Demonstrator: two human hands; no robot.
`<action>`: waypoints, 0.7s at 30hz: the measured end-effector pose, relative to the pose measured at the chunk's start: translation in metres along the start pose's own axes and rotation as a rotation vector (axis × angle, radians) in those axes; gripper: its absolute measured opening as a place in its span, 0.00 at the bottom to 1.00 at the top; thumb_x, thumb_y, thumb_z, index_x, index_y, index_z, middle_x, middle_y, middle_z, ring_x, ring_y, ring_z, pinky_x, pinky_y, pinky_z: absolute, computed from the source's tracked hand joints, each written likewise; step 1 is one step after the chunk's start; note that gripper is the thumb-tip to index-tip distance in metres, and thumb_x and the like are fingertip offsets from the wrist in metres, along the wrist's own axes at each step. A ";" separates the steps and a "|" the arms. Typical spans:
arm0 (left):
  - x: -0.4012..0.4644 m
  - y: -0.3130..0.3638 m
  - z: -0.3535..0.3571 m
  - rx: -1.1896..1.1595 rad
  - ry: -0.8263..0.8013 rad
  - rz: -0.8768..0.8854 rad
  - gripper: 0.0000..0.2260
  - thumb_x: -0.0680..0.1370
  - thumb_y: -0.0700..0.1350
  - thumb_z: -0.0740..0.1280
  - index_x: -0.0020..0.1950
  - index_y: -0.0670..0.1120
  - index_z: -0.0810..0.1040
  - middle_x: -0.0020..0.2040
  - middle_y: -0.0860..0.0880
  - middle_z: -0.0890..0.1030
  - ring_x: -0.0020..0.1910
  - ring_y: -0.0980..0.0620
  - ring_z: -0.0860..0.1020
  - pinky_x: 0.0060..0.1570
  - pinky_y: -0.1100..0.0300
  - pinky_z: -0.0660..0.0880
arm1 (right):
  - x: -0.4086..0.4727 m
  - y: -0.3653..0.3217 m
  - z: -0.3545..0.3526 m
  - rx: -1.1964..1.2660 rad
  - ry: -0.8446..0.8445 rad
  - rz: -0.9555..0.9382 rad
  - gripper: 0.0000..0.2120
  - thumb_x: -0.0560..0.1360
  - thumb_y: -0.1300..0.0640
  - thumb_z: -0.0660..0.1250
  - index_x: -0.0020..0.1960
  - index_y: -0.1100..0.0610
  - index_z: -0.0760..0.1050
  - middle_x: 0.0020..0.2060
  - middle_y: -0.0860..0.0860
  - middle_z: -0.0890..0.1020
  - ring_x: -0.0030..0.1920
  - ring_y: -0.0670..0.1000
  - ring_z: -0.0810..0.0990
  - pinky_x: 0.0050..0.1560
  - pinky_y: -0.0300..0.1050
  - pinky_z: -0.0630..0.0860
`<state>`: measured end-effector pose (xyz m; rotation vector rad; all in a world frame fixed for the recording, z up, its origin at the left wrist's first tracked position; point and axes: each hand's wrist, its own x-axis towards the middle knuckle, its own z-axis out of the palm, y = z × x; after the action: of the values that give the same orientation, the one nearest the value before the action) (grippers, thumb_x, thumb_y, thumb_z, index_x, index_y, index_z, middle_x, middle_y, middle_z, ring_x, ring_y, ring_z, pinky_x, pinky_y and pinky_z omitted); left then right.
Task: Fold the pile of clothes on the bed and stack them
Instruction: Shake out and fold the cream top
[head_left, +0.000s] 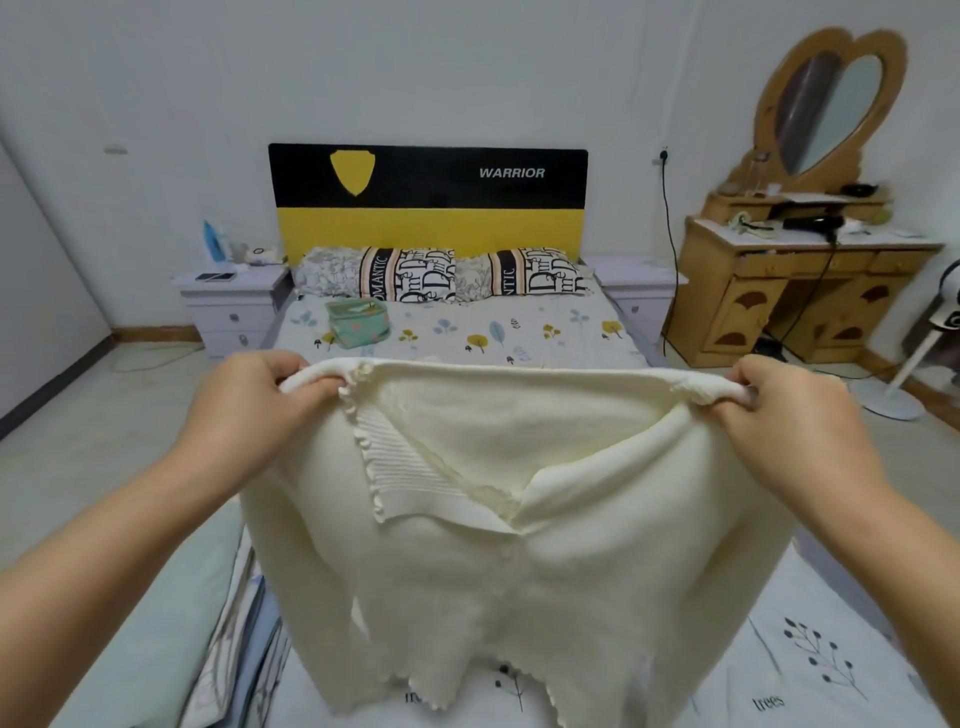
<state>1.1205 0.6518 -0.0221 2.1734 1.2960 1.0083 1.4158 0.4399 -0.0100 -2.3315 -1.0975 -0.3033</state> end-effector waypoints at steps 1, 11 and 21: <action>0.001 0.006 -0.004 0.026 0.006 0.025 0.11 0.71 0.49 0.71 0.30 0.49 0.77 0.29 0.47 0.77 0.30 0.50 0.71 0.31 0.56 0.64 | 0.000 -0.001 -0.006 -0.010 0.004 -0.009 0.03 0.74 0.56 0.65 0.41 0.50 0.75 0.34 0.52 0.77 0.42 0.58 0.73 0.34 0.48 0.70; 0.053 -0.006 0.067 0.150 -0.066 0.056 0.13 0.72 0.52 0.71 0.32 0.46 0.78 0.29 0.45 0.77 0.30 0.47 0.74 0.29 0.57 0.64 | 0.055 0.014 0.066 0.030 -0.139 -0.016 0.06 0.73 0.55 0.67 0.39 0.51 0.71 0.34 0.50 0.75 0.42 0.56 0.74 0.36 0.47 0.67; 0.040 -0.146 0.277 0.261 -0.528 -0.208 0.17 0.76 0.51 0.66 0.31 0.51 0.65 0.29 0.53 0.69 0.34 0.51 0.70 0.29 0.59 0.59 | 0.055 0.086 0.309 0.030 -0.644 0.108 0.07 0.76 0.56 0.63 0.50 0.59 0.71 0.41 0.53 0.77 0.40 0.52 0.73 0.35 0.43 0.65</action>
<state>1.2586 0.7605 -0.2839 2.2154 1.4003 0.1654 1.5089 0.6035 -0.2758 -2.5133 -1.2288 0.5397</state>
